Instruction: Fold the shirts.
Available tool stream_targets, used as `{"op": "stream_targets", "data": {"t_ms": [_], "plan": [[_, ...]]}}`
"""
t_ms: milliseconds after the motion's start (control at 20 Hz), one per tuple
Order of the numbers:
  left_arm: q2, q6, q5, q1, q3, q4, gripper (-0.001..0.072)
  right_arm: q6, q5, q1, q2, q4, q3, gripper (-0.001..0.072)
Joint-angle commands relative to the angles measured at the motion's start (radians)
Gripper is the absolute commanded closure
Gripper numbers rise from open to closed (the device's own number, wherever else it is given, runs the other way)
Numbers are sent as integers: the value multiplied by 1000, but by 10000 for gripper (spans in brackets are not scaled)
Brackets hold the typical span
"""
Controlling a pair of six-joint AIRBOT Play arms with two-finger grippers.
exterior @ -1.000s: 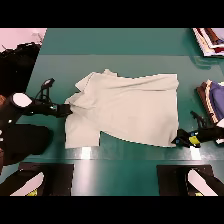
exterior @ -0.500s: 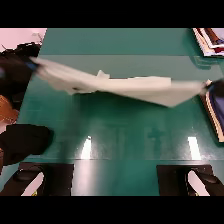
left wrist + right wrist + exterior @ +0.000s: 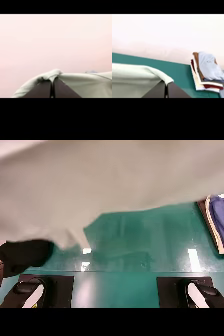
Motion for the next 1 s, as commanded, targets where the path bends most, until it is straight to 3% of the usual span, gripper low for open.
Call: {"op": "stream_targets", "data": {"t_ms": [0, 250, 350, 650, 850, 950], "plan": [[-40, -26, -34, 0, 42, 5, 685, 31, 161, 0, -103, -56, 160, 701], [-256, -63, -309, 0, -144, 0, 683, 43, 251, 0, -266, -54, -1, 701], [-364, -63, -346, 0, -248, -24, 683, 43, 257, 0, -350, -51, -84, 701], [-750, -1, -268, 0, -434, -70, 683, 42, 200, 3, -657, -48, -245, 701], [-985, 50, -51, 0, -402, -70, 683, 43, 40, 2, -893, -10, -206, 701], [-1053, 50, 16, 0, -341, -72, 683, 46, 28, 2, -1006, 50, -99, 701]]}}
